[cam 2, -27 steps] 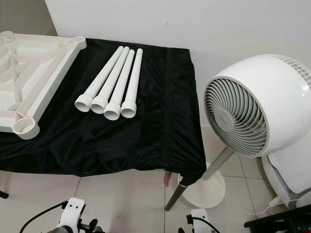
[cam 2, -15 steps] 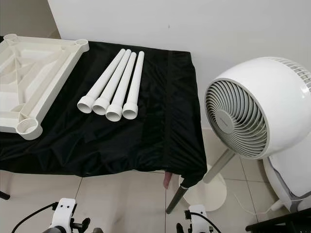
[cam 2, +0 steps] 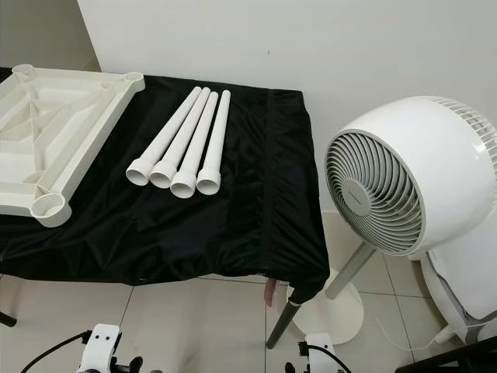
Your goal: Building children table
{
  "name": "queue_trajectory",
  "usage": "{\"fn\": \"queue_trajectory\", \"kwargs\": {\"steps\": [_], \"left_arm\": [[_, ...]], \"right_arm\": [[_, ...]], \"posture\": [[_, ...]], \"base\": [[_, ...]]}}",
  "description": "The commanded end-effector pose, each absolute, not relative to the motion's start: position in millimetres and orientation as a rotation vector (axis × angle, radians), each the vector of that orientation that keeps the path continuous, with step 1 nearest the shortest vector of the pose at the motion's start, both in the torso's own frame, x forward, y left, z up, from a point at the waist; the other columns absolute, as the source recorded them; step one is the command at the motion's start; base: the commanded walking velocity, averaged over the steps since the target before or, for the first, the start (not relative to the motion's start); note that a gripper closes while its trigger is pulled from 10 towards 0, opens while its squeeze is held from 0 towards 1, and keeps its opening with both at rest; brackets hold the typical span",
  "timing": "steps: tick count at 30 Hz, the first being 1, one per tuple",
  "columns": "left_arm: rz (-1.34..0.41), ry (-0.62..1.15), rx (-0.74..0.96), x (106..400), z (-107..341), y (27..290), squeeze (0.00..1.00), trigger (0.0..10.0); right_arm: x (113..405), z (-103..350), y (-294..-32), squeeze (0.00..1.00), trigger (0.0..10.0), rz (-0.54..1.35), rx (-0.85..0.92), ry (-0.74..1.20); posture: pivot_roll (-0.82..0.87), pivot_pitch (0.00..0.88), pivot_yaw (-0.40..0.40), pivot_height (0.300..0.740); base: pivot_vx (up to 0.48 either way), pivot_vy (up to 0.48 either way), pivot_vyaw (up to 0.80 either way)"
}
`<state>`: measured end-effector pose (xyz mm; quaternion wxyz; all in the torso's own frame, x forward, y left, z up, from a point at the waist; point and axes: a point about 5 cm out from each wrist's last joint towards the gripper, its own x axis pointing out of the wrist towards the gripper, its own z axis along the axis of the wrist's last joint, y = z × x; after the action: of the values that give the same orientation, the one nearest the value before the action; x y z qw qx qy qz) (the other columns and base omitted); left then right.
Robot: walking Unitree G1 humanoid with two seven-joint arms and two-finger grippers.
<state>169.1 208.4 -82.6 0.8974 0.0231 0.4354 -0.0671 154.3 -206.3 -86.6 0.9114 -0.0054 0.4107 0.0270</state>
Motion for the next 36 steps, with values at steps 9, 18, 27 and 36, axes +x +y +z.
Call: {"fn": "queue_trajectory", "kwargs": {"steps": [9, 18, 27, 36], "left_arm": [[-0.114, 0.940, 0.075, 159.5, -86.4, 214.0, 0.00, 10.0], [-0.110, 0.926, 0.055, 163.8, -84.4, 214.5, 0.00, 10.0], [-0.089, 0.903, 0.048, 169.8, -81.5, 215.7, 0.00, 10.0], [-0.094, 0.896, 0.048, 172.5, -80.8, 213.2, 0.00, 10.0]], "right_arm": [[152.3, -87.6, -205.6, 0.00, 10.0, 0.044, -0.010, 0.849], [157.9, -85.8, -208.5, 0.00, 10.0, 0.033, -0.033, 0.855], [166.9, -83.5, -205.3, 0.00, 10.0, 0.012, -0.035, 0.848], [176.0, -80.4, -202.5, 0.00, 10.0, 0.002, -0.036, 0.831]], "posture": [[0.01, 0.000, 0.008, 0.740], [0.01, 0.000, 0.012, 0.740], [0.02, 0.000, 0.014, 0.740], [0.00, 0.000, 0.017, 0.740]], "base": [[0.000, 0.000, 0.00], [0.000, 0.000, 0.00], [0.000, 0.000, 0.00], [0.000, 0.000, 0.00]]}}
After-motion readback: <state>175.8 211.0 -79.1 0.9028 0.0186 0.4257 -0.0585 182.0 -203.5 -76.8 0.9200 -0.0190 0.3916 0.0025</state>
